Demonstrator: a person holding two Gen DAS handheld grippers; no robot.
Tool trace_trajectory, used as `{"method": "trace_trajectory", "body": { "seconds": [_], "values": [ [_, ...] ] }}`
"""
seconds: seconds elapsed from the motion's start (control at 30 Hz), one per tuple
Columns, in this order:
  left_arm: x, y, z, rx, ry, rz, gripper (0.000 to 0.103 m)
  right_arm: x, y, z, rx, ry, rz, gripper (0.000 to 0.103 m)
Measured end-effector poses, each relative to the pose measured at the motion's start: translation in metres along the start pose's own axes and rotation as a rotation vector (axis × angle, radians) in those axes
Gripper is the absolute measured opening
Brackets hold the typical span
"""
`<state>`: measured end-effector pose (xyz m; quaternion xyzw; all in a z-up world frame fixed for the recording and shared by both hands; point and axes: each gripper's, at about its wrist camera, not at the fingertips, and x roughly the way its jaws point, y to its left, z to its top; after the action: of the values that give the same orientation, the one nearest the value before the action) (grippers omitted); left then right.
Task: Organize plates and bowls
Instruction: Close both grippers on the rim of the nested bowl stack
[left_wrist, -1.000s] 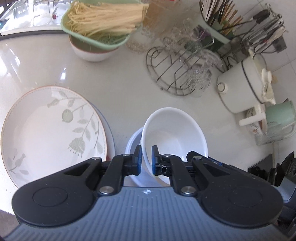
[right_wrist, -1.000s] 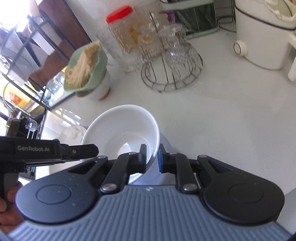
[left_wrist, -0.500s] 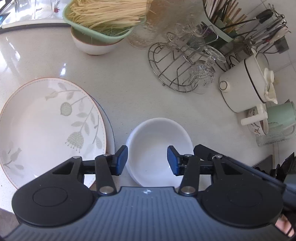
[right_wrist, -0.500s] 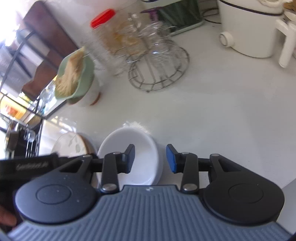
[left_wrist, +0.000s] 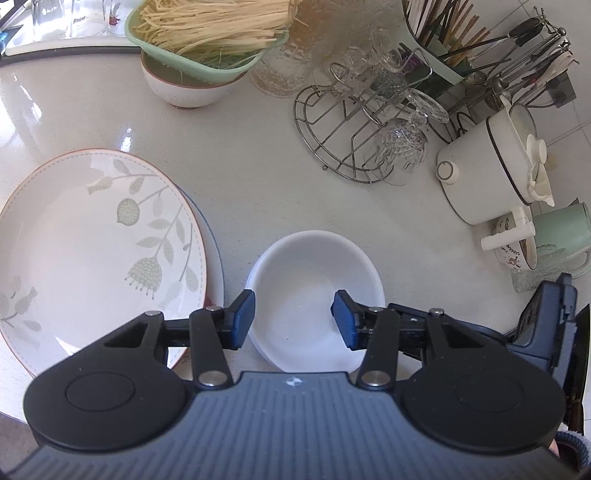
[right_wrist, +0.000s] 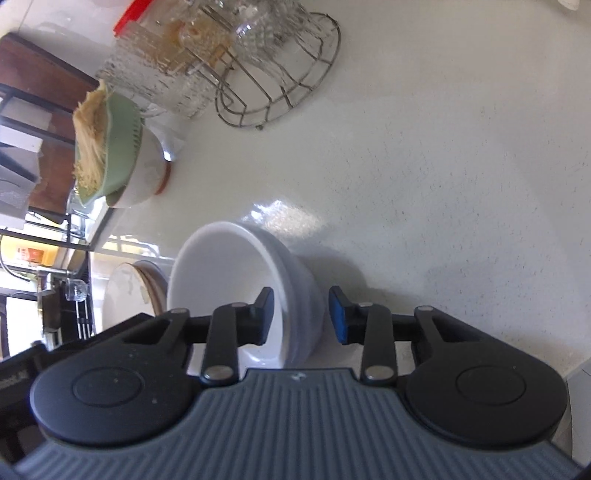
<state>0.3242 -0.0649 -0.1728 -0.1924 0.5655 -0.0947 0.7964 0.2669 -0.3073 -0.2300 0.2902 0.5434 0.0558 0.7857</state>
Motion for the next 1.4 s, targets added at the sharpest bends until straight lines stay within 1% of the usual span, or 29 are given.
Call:
{"method": "trace_trajectory", "body": {
  "seconds": [0.1, 0.17, 0.23, 0.3, 0.4, 0.5, 0.63, 0.77, 1.03, 1.17, 1.4],
  "values": [
    [0.0, 0.0, 0.0, -0.002, -0.003, 0.013, 0.053, 0.004, -0.002, -0.002, 0.003, 0.015, 0.005, 0.025],
    [0.0, -0.001, 0.0, -0.004, -0.006, 0.013, 0.053, 0.004, 0.0, -0.003, -0.009, 0.029, 0.009, 0.024],
    [0.0, -0.002, 0.0, -0.003, -0.008, 0.015, 0.053, 0.004, 0.001, -0.003, -0.028, 0.033, -0.001, 0.017],
    [0.001, -0.004, -0.001, 0.0, -0.006, 0.022, 0.053, 0.004, -0.002, -0.004, -0.025, 0.033, -0.009, 0.013],
    [0.002, -0.007, -0.003, 0.008, -0.001, 0.021, 0.053, -0.001, -0.004, -0.004, -0.037, 0.019, -0.028, 0.012],
    [0.006, -0.011, -0.003, 0.024, 0.008, 0.034, 0.053, -0.005, -0.009, -0.005, -0.04, 0.011, -0.04, 0.012],
    [0.015, -0.023, -0.006, 0.064, 0.036, 0.037, 0.053, -0.013, -0.016, -0.007, -0.043, -0.01, -0.071, 0.012],
    [0.028, -0.036, -0.011, 0.109, 0.07, 0.049, 0.058, -0.023, -0.028, -0.008, -0.021, -0.032, -0.094, 0.012],
    [0.053, -0.058, -0.023, 0.18, 0.13, 0.035, 0.058, -0.043, -0.05, -0.012, 0.014, -0.088, -0.137, 0.012],
    [0.065, -0.061, -0.026, 0.158, 0.153, 0.005, 0.058, -0.047, -0.058, -0.014, 0.034, -0.092, -0.148, 0.012],
    [0.076, -0.065, -0.027, 0.141, 0.172, -0.009, 0.057, -0.052, -0.064, -0.014, 0.029, -0.102, -0.151, 0.012]
  ]
}}
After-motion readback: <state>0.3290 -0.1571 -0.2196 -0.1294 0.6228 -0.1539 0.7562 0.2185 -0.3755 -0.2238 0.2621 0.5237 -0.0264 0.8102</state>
